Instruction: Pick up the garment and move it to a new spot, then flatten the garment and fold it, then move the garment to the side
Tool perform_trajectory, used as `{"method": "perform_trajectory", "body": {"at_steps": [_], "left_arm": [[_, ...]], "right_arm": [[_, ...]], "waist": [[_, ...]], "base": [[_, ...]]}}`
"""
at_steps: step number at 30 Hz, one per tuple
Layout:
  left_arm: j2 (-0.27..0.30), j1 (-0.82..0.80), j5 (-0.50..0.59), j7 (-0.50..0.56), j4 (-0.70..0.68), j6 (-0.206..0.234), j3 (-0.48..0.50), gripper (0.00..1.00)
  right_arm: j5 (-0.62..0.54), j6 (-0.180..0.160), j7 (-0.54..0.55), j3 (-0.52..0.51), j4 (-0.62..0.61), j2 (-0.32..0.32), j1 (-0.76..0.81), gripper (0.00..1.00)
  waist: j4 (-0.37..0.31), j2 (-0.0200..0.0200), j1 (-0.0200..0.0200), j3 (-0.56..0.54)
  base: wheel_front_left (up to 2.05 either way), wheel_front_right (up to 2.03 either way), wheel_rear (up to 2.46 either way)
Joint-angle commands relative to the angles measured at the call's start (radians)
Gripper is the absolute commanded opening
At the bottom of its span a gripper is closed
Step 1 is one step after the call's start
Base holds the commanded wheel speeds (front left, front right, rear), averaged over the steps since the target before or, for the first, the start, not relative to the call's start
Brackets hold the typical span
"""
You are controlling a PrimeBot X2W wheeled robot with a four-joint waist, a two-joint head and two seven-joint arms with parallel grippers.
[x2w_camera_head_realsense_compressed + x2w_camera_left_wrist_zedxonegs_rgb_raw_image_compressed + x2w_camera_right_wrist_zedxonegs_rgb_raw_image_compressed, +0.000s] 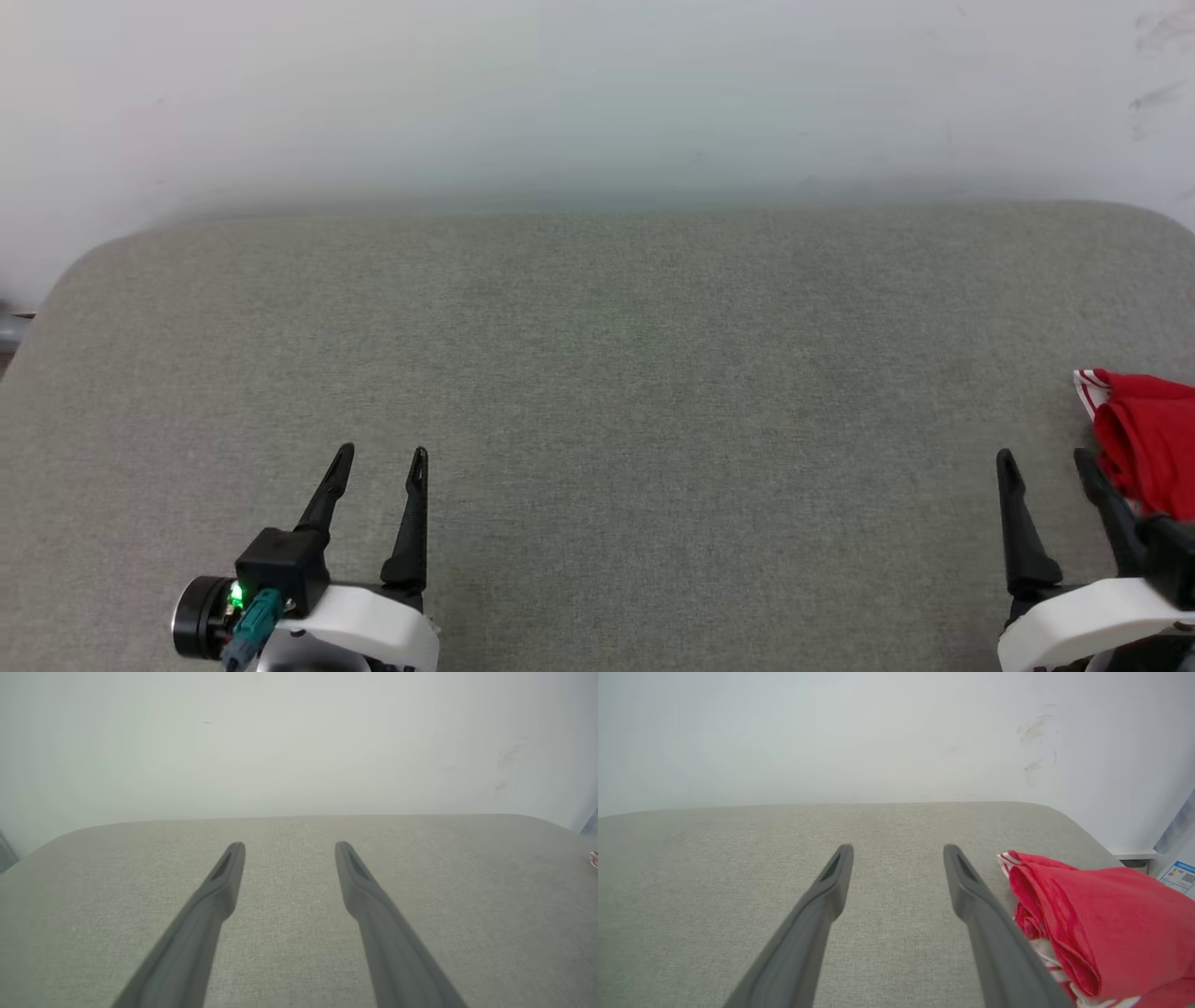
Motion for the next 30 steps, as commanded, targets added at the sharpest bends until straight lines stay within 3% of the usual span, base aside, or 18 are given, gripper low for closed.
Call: {"method": "perform_trajectory", "body": {"at_steps": [1,12,30], "left_arm": [[0.003,0.016,0.002,-0.004,0.003,0.003,0.004,1.0],[0.007,0.067,0.019,-0.004,0.009,-0.008,0.032,1.0],[-0.004,0.071,0.029,-0.004,0.024,-0.034,0.052,1.0]], "right_arm": [[0.007,-0.001,0.004,0.006,-0.013,0.004,0.02,1.0],[0.012,-0.001,0.056,0.039,-0.146,0.012,0.107,1.0],[0.027,-0.001,0.064,0.04,-0.166,0.012,0.12,1.0]], "waist": [[0.02,-0.0001,0.0002,-0.021],[0.039,-0.0001,0.0002,-0.064],[0.024,-0.0001,0.0002,-0.058]], "base": [[0.0,0.0,0.0],[0.0,0.0,0.0],[0.0,0.0,0.0]]}}
